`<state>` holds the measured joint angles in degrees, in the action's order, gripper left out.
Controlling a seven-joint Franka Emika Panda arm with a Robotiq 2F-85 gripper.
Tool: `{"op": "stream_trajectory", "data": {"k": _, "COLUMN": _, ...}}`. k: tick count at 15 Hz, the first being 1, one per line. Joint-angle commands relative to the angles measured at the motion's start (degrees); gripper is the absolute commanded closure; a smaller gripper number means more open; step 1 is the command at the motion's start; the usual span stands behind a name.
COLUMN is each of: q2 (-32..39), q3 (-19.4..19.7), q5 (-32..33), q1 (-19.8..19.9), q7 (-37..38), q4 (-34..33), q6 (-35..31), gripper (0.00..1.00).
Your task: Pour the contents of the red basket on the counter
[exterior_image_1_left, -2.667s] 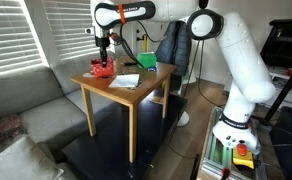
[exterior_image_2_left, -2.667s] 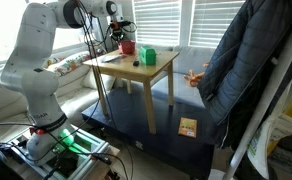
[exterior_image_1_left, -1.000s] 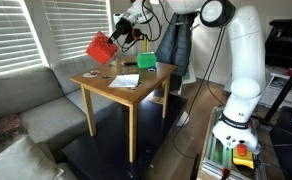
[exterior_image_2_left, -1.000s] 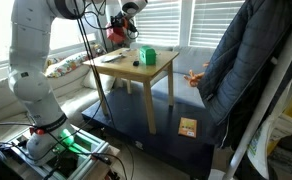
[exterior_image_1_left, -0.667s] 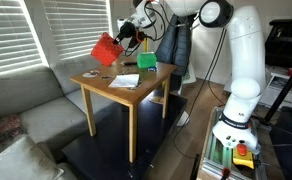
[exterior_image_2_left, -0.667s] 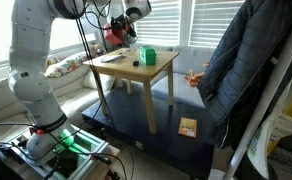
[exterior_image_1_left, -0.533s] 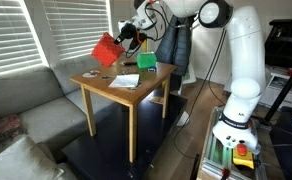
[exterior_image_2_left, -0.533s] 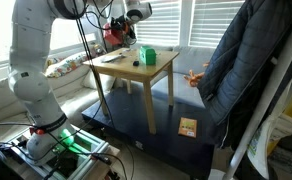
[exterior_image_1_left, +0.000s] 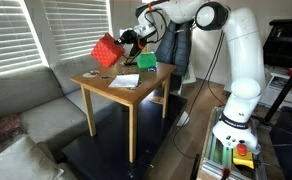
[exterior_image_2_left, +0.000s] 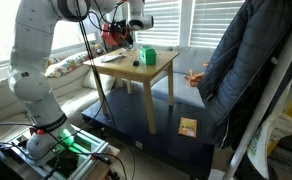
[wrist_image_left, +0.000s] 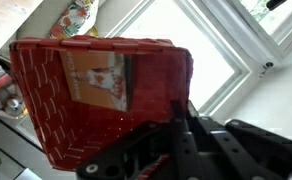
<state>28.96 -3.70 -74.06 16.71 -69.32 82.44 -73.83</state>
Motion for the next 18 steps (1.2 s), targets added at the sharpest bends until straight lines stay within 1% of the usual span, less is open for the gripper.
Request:
{"op": "stream_trajectory", "data": {"k": 1, "q2": 1.05, "q3": 1.62, "q5": -5.98, "q1": -1.13, "q7": 2.31, "q4": 1.57, "q6": 2.49, "gripper": 0.99}}
{"op": "stream_trajectory", "data": {"k": 5, "q2": 1.86, "q3": 2.43, "q5": -9.91, "q1": -1.59, "q7": 4.45, "q4": 3.37, "q6": 1.81, "gripper": 0.99}}
{"op": "stream_trajectory", "data": {"k": 11, "q2": 2.76, "q3": 3.08, "q5": -17.87, "q1": -1.39, "q7": 6.21, "q4": 6.11, "q6": 2.12, "gripper": 0.99}}
{"op": "stream_trajectory", "data": {"k": 18, "q2": 2.6, "q3": 3.94, "q5": -26.7, "q1": -1.49, "q7": 4.98, "q4": 8.51, "q6": 2.6, "gripper": 0.99}}
